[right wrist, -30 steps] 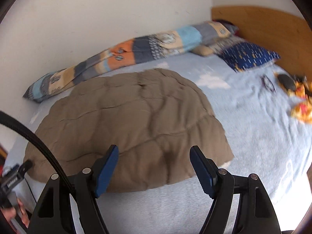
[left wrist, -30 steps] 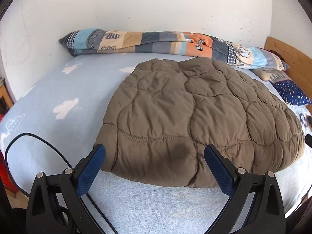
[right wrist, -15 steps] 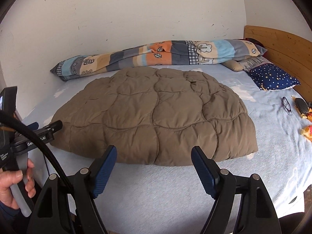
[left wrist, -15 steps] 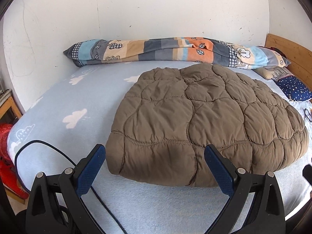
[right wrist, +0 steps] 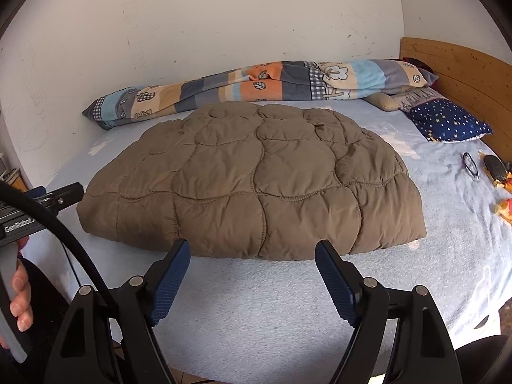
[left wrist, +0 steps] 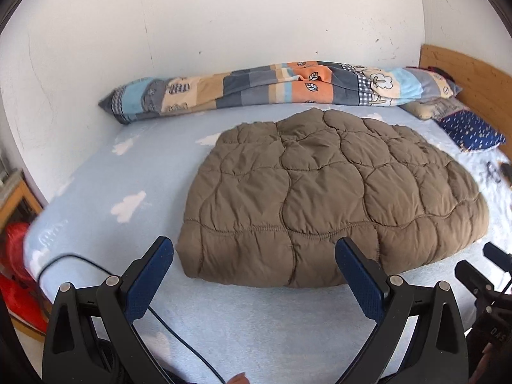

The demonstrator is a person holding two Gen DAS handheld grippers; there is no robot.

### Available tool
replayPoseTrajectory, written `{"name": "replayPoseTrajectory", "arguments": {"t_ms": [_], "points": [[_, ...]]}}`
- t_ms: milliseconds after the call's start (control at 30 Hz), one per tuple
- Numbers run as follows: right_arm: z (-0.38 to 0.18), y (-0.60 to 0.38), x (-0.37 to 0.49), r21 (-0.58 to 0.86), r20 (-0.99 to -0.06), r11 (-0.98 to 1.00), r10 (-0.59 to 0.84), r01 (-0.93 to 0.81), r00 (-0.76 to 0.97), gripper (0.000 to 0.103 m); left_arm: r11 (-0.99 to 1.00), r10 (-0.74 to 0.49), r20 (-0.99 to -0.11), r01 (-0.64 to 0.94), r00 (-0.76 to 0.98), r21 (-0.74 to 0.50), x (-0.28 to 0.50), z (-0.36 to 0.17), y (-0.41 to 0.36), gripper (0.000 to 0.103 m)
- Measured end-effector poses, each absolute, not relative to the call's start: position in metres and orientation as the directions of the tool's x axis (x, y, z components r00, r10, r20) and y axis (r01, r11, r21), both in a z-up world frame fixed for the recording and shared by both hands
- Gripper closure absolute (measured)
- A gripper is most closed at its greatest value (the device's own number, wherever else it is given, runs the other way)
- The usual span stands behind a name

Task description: Fold large clothes

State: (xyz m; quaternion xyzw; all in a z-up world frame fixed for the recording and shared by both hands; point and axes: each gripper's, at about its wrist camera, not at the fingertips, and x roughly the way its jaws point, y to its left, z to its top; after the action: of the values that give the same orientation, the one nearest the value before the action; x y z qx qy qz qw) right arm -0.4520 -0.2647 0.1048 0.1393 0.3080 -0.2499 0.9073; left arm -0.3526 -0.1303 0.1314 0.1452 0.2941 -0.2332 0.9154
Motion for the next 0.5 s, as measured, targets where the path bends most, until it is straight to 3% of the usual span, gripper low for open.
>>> {"name": "replayPoseTrajectory", "arguments": {"t_ms": [167,500], "points": [[0.103,-0.264,-0.448,0.089,-0.631,0.837,-0.372,0.540,0.681,0.019,0.829,-0.336,-0.656,0.543,0.675,0.134,-0.349,0.130,-0.142,0.002],[0.099,-0.266,-0.443,0.092,-0.639,0.835,-0.368,0.542,0.675,0.019,0.846,-0.291,-0.614,0.497,0.734,0.193,-0.349,0.131,-0.140,0.002]]}}
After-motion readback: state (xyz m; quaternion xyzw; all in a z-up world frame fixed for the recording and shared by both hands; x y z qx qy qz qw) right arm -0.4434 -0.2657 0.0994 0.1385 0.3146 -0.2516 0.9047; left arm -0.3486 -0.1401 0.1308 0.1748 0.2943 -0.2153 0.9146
